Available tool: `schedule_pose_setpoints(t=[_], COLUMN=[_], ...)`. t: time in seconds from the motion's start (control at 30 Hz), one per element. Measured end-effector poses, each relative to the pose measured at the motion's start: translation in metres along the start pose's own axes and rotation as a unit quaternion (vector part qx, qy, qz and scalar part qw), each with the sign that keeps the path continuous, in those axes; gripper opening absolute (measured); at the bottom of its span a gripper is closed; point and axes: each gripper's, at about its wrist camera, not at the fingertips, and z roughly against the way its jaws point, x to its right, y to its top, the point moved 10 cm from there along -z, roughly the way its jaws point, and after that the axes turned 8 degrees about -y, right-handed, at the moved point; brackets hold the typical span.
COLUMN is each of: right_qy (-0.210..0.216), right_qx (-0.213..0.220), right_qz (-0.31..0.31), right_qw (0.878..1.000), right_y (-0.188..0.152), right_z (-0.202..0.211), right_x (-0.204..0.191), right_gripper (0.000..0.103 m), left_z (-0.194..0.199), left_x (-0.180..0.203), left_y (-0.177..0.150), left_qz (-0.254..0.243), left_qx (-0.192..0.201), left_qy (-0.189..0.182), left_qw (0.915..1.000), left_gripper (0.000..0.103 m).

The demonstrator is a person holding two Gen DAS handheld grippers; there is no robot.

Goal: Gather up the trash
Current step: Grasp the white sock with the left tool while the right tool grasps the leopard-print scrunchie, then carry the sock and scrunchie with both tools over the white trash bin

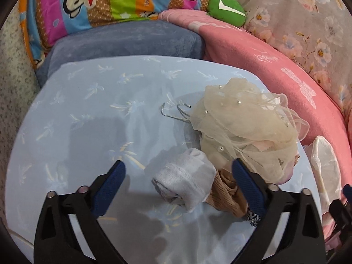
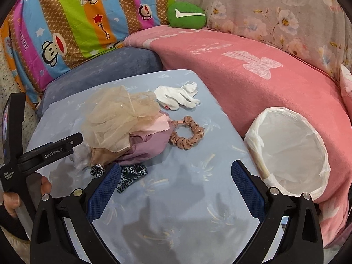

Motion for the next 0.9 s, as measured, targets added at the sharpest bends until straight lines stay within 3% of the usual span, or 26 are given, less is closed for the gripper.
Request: schedule_pose_setpoints(t=[0.1,0.27,0.37,0.57,0.67,0.73,0.8,0.9], right_qy=[0.01,0.035,0.051,0.071,0.07,0.077,0.081,0.084], right_qx=[-0.005,-0.024,-0.035,-0.05,-0.063,-0.078,-0.079,-0.066], right_qz=[0.005,0.019,0.03,0.065,0.081,0.084,0.079,0.071], right_qw=[1.0,0.999,0.998,0.994,0.992,0.99,0.99,0.992], right_y=[-0.004,-0.015,-0.021,-0.035,-0.044,-0.051,-0.053,-0.049], right_z=[-0.006,-0.017,-0.025,-0.041,-0.055,-0.06,-0.056,-0.044], right_x=[-0.01,-0.031,-0.047,-0.081,-0.093,-0.097,-0.096,-0.088], right_gripper=[0.097,0.088,0.082,0.074,0.058,0.029,0.018,0.015], left_z=[-0.005,-0.008,-0.002,0.008,0.015,0.021,0.028,0.041], left_x=[-0.002,0.003,0.004,0.0,0.001,0.002,0.005,0.01], left_y=[-0.001,-0.007,-0.008,-0.009,-0.01,-0.01,-0.008,-0.005], left_qz=[0.018,0.023,0.024,0.025,0.02,0.017,0.012,-0.002], left_qx=[-0.008,-0.019,-0.018,-0.009,-0.005,-0.001,0.004,0.017], left_qy=[-0.024,-0.051,-0.059,-0.051,-0.043,-0.038,-0.035,-0.03], left_qw=[0.9995,0.9983,0.9978,0.9984,0.9988,0.9991,0.9993,0.9994], left_gripper=[0.075,0.037,0.026,0.021,0.021,0.021,0.021,0.021])
